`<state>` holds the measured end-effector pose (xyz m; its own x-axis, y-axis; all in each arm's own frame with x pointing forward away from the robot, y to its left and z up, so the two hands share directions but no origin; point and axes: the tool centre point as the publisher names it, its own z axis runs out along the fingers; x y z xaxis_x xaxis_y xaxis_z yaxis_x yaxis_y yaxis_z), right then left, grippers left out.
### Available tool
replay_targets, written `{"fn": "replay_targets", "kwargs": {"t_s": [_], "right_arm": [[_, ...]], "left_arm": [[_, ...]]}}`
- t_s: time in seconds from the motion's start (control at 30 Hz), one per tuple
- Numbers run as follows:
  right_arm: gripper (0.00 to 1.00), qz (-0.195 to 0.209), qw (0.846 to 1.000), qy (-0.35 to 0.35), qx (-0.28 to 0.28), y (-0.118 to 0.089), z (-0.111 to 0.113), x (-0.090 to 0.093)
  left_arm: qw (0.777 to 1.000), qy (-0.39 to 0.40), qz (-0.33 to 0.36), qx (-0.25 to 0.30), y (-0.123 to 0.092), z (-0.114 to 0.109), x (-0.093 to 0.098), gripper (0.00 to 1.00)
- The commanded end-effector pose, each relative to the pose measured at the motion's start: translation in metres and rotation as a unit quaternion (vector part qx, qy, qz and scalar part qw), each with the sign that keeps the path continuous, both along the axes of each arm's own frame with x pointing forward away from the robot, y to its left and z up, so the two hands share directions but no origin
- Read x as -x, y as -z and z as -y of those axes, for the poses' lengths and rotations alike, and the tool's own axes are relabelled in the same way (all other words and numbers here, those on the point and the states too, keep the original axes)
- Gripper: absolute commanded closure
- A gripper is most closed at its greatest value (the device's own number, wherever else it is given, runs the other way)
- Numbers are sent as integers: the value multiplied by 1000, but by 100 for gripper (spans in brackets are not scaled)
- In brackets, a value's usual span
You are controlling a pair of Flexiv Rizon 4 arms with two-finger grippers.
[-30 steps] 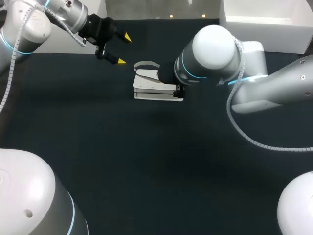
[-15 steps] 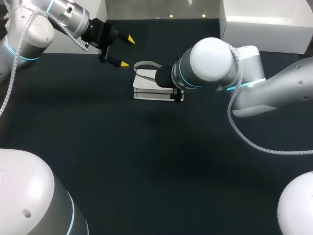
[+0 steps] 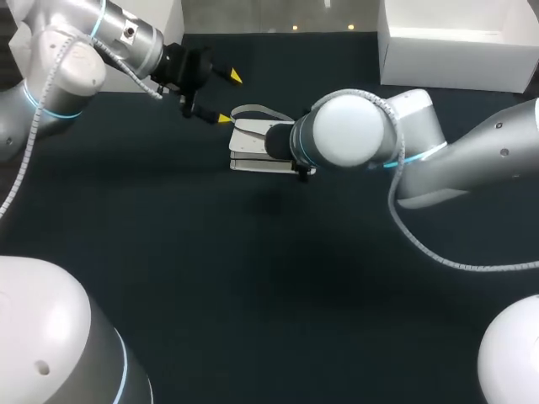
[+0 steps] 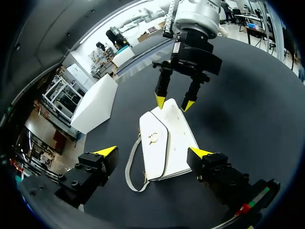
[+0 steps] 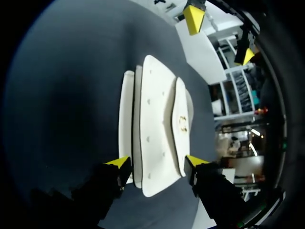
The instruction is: Pick up the bag, open it, inspect its contents, close it, and place it on the opposite side
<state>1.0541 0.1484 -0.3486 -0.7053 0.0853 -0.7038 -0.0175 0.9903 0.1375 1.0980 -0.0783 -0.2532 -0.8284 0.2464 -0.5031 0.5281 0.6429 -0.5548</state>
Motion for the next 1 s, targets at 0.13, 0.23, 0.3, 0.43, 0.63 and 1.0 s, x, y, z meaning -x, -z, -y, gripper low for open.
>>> {"fn": "replay_targets", "kwargs": {"t_s": [0.13,0.23,0.3,0.43,0.63,1.0], "right_arm": [[54,7,1000,-4,4,4,4,-1],[55,3,1000,-4,9,8,6,-3],[55,1,1000,-6,14,10,6,-4],[57,-2,1000,-6,21,13,6,-7],[66,1,1000,-8,23,15,8,-10],[80,1,1000,-9,18,22,7,-10]], "left_arm": [[1000,5,-6,-1,3,1,-5,0],[1000,9,-8,-1,4,3,-6,0],[1000,11,-8,-2,4,4,-6,0],[1000,16,-10,-1,5,5,-6,0],[1000,19,-13,-1,5,6,-7,0],[1000,25,-18,-2,8,9,-8,0]]}}
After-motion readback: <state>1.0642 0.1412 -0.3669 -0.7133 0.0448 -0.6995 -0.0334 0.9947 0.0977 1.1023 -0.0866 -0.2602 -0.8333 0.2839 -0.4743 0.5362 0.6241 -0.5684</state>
